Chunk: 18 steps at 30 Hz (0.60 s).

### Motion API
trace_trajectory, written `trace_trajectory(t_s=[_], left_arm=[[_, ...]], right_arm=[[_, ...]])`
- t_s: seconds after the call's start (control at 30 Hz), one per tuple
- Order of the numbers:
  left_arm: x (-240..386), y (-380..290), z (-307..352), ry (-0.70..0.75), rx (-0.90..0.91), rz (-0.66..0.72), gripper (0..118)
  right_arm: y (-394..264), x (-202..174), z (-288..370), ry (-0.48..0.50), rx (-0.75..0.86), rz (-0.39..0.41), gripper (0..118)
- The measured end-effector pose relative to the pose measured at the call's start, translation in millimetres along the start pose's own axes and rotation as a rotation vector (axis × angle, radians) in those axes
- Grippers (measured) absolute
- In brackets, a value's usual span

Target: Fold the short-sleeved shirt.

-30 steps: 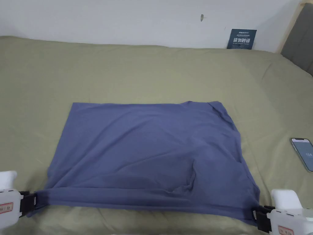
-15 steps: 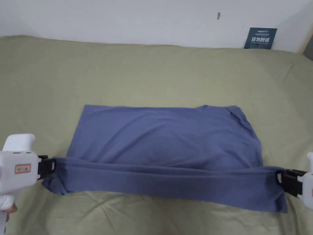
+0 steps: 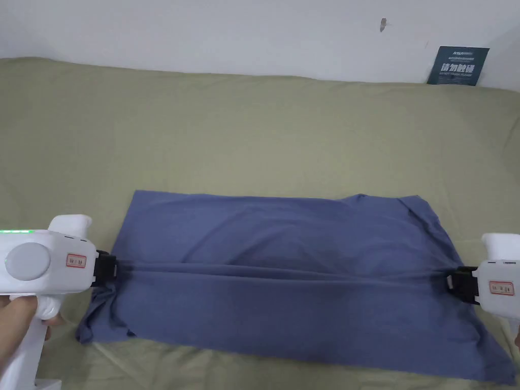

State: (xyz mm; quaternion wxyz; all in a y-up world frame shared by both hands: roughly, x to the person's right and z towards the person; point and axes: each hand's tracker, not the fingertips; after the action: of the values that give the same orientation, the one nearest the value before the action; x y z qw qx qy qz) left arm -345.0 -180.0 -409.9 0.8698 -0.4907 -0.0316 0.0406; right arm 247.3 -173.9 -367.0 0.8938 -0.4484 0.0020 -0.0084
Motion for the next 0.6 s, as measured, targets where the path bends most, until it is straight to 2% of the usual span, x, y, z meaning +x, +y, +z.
trace_trajectory(t_s=[0.03, 0.07, 0.1, 0.13, 0.17, 0.2, 0.23, 0.27, 0.3, 0.33, 0.37, 0.4, 0.43, 0.57, 0.6], left_arm=[[-3.3, -1.8, -3.1, 0.005, 0.006, 0.009, 94], [-5.6, -4.3, -5.0, 0.017, 0.000, 0.030, 108], [-11.1, -10.0, -0.4, 0.039, 0.021, 0.045, 107], [-16.0, -13.1, 6.6, 0.037, 0.048, 0.058, 107], [-19.3, -15.9, 12.4, 0.035, 0.045, 0.069, 105], [-22.5, -19.8, 19.4, 0.040, 0.050, 0.075, 99], [-22.0, -27.3, 33.2, 0.048, 0.060, 0.082, 83], [-21.6, -32.9, 41.4, 0.051, 0.064, 0.074, 83], [-21.2, -39.9, 50.1, 0.057, 0.077, 0.052, 74], [-18.1, -47.7, 60.5, 0.063, 0.085, 0.039, 49], [-15.9, -54.2, 67.5, 0.066, 0.087, 0.038, 0], [-13.9, -61.3, 78.3, 0.066, 0.094, 0.042, 0], [-12.9, -65.4, 84.0, 0.038, 0.079, 0.046, 0], [-6.8, -77.0, 85.6, -0.034, 0.037, 0.063, 0], [-4.2, -77.8, 83.1, -0.036, 0.029, 0.066, 9]], right_arm=[[-3.2, 1.1, -1.4, 0.006, -0.010, -0.019, 112], [-7.8, 2.7, -1.5, 0.008, -0.027, -0.031, 112], [-14.1, 4.7, 6.2, 0.014, -0.030, -0.038, 106], [-21.5, 5.9, 8.8, 0.000, 0.034, -0.039, 105], [-26.2, 6.9, 12.6, 0.003, 0.017, -0.037, 106], [-32.5, 8.7, 18.0, -0.001, 0.016, -0.039, 104], [-40.5, 11.0, 25.8, -0.005, 0.030, -0.045, 97], [-43.9, 13.8, 41.2, -0.009, 0.039, -0.049, 97], [-50.4, 16.6, 49.9, -0.011, 0.051, -0.062, 93], [-58.0, 19.4, 58.6, -0.013, 0.066, -0.079, 80], [-64.5, 21.5, 64.5, -0.009, 0.080, -0.094, 35], [-69.6, 21.7, 70.7, -0.022, 0.080, -0.095, 0], [-73.9, 19.8, 76.6, -0.051, 0.091, -0.097, 0], [-83.8, 18.5, 86.0, -0.030, 0.076, -0.088, 0], [-85.1, 17.7, 86.5, -0.032, 0.075, -0.084, 0]])
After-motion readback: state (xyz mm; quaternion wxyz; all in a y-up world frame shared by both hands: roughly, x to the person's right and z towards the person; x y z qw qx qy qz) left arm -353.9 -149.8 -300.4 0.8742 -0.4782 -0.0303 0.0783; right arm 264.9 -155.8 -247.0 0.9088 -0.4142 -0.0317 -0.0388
